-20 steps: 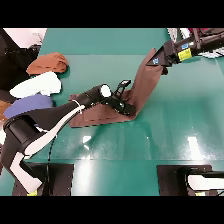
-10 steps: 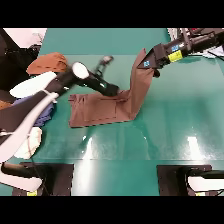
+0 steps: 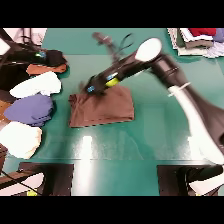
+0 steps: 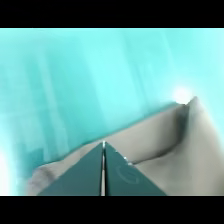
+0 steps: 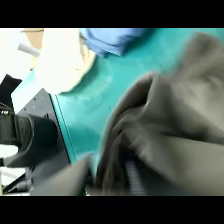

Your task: Fold the shirts.

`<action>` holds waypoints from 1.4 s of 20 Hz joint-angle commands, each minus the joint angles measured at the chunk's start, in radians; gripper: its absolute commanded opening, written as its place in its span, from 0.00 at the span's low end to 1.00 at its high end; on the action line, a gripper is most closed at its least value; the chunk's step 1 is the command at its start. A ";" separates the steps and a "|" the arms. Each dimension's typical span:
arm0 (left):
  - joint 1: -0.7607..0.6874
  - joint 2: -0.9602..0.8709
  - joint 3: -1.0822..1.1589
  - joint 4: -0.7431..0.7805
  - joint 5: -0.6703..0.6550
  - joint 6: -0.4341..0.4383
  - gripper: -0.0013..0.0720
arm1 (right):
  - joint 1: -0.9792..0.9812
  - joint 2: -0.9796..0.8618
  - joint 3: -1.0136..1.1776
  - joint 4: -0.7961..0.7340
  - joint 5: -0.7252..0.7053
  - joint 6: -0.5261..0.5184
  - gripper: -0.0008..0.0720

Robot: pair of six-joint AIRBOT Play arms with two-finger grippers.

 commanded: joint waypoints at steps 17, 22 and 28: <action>0.096 0.038 -0.001 0.005 -0.149 0.003 0.05 | -0.510 0.266 -0.800 -0.104 -0.080 -0.022 0.99; 0.096 0.038 -0.001 0.004 -0.135 0.003 0.05 | -0.510 0.116 -0.793 0.070 -0.107 -0.042 0.96; 0.096 0.037 -0.001 0.004 -0.130 0.003 0.05 | -0.372 -0.087 -0.587 0.177 -0.082 -0.053 0.95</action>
